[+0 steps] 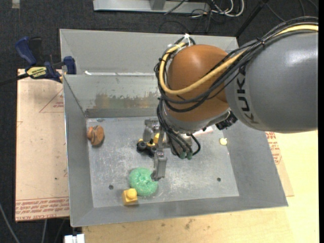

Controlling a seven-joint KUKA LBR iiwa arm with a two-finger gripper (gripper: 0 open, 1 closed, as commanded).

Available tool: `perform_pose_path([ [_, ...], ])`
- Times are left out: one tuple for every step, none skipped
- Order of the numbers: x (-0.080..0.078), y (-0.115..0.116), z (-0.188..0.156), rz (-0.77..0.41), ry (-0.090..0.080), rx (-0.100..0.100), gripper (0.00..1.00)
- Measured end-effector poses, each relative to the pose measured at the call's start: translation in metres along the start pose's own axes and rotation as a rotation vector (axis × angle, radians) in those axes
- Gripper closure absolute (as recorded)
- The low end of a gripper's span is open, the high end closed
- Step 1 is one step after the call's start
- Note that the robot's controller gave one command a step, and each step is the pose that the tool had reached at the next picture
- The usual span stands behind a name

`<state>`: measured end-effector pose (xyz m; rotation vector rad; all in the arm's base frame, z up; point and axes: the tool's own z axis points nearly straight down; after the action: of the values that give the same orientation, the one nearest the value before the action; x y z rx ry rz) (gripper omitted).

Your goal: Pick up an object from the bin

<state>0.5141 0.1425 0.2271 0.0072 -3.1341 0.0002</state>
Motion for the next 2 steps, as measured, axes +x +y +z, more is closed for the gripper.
perform_pose_path([
  [0.0,0.0,-0.002,0.001,-0.002,-0.001,0.0],
  [-0.01,0.007,0.015,-0.073,-0.014,-0.001,0.0],
])
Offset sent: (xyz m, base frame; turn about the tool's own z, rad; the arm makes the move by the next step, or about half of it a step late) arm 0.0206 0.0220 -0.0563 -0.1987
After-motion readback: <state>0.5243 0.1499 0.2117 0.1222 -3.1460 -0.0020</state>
